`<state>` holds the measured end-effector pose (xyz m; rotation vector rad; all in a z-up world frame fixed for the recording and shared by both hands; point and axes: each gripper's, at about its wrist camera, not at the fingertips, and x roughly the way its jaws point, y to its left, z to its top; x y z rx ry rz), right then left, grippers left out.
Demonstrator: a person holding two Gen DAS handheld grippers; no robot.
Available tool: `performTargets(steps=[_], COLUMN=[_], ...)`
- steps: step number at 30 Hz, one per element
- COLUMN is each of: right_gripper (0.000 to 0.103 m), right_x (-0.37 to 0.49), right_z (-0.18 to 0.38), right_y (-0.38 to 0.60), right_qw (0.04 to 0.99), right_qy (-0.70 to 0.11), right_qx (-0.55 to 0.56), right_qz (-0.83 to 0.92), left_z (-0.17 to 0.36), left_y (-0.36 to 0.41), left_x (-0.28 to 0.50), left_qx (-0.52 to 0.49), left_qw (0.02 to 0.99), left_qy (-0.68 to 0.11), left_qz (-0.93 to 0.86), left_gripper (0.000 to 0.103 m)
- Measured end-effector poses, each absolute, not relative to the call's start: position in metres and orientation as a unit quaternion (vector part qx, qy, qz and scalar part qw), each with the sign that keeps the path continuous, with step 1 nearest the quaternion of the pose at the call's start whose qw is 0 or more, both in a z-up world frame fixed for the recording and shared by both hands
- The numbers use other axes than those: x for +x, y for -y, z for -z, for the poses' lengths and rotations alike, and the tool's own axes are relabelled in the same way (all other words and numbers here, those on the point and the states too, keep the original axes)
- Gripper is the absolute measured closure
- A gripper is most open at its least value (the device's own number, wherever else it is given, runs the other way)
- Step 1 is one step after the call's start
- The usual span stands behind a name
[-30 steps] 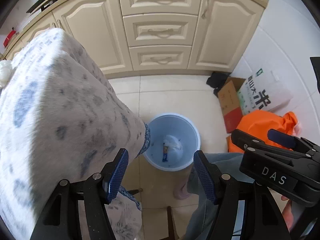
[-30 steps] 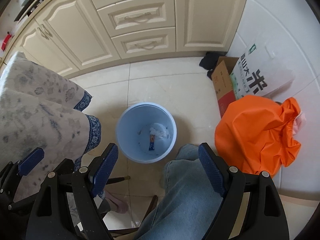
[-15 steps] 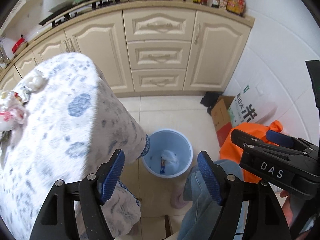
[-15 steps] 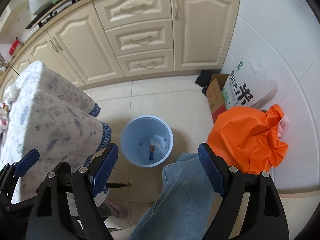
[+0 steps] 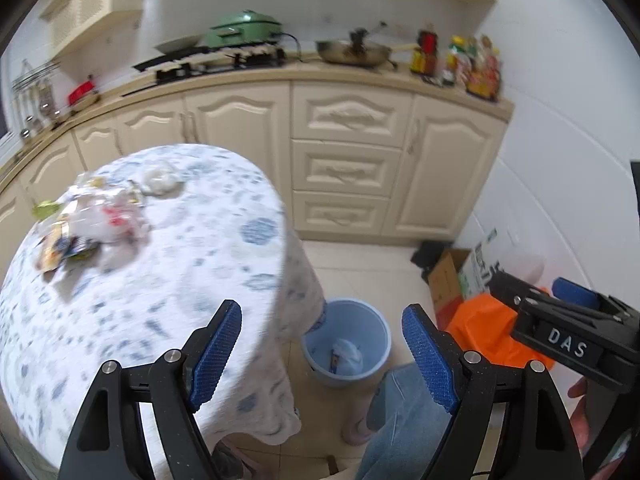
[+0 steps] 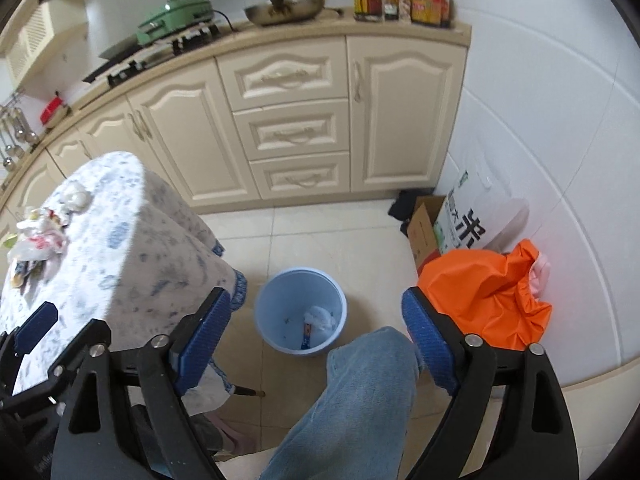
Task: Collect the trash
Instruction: 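Move both open tools back from the bin to the table, then grasp the clear bag with red print using the right tool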
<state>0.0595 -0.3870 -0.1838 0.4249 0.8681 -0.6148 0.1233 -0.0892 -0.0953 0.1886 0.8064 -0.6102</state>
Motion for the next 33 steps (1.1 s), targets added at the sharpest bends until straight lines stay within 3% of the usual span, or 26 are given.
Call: performTargets(steps=[5,25,33], right_gripper=[0.008,0.001,0.001], right_x=[0.061,0.127,0.159], right_z=[0.171,0.133,0.131], right_y=[0.360,0.245,0.213], right_qw=[0.856,0.913,0.917], right_qy=[-0.402,-0.377,-0.381], right_qx=[0.179,0.112,0.099], right_qz=[0.270,0.110,0.065], left_z=[0.081,0.049,0.044], left_y=[0.047,-0.055,-0.080], left_x=[0.103,0.067,0.093], left_qx=[0.058,-0.045,-0.061], left_qw=[0.888,0.927,0.923], left_qy=[-0.374,-0.358,-0.375], left_qz=[0.262,0.097,0.060], left_gripper=[0.018,0.014,0.014])
